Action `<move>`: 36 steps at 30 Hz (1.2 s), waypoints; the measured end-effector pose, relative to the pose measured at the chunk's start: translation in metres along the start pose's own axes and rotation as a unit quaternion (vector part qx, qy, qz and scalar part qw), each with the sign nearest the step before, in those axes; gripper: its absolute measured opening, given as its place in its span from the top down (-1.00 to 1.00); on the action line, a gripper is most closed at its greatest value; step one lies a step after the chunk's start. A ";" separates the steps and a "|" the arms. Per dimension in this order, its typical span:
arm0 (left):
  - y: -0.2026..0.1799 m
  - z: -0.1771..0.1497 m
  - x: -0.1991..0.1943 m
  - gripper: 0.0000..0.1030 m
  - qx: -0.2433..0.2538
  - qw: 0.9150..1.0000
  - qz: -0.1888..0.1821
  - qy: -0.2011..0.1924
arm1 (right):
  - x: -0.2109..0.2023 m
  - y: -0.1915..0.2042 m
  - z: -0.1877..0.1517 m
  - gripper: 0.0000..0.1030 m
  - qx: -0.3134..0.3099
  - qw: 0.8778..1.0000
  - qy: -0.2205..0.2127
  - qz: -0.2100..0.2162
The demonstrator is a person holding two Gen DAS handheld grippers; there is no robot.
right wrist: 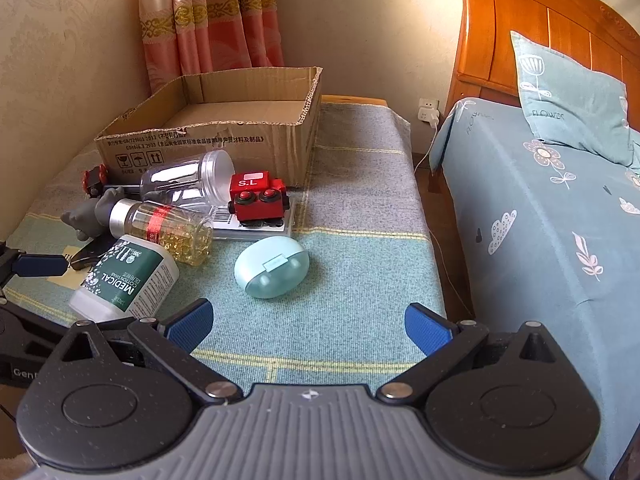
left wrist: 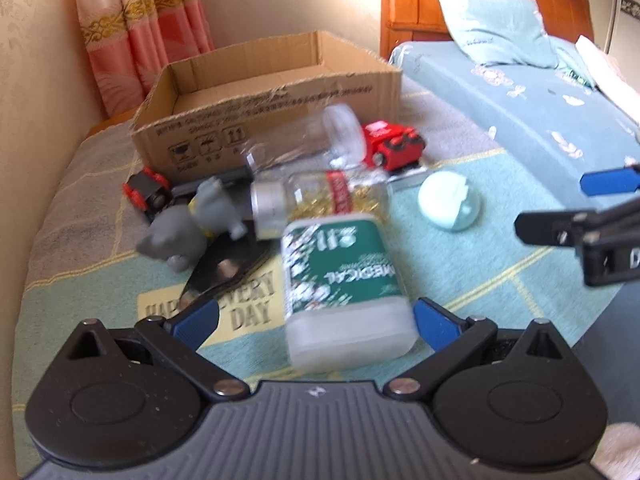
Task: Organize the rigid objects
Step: 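Grasp the white swab bottle with left tool while right tool grasps blue round case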
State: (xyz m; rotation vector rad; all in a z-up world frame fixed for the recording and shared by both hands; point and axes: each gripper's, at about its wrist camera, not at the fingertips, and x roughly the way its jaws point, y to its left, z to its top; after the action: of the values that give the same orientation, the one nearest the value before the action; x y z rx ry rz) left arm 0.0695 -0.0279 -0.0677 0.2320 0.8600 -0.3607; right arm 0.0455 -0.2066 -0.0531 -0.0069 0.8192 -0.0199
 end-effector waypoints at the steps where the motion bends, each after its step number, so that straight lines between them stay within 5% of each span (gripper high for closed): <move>1: 0.003 -0.002 -0.001 -0.99 -0.003 1.000 -0.001 0.001 | 0.002 0.001 0.001 -1.00 -0.002 1.000 0.002 0.000; 12: 0.048 -0.023 -0.016 -0.99 -0.035 0.999 0.039 0.013 | 0.011 0.011 0.004 -1.00 -0.022 1.000 0.017 0.000; 21: 0.082 -0.031 -0.014 -0.99 -0.112 0.990 0.085 0.027 | 0.013 0.020 0.007 -1.00 -0.039 0.999 0.021 0.007; 29: 0.055 -0.021 -0.023 -0.99 -0.104 0.994 -0.002 0.018 | 0.032 0.012 0.001 -1.00 -0.043 0.998 0.044 0.023; 36: 0.033 -0.003 0.001 -0.99 -0.102 0.994 -0.006 0.034 | 0.051 0.008 -0.010 -1.00 -0.065 0.995 0.069 0.039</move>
State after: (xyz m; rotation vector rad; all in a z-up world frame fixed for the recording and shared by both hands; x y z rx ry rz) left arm 0.0809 0.0028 -0.0682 0.0491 0.9586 -0.2750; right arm 0.0737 -0.1995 -0.0974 -0.0968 0.9566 0.1067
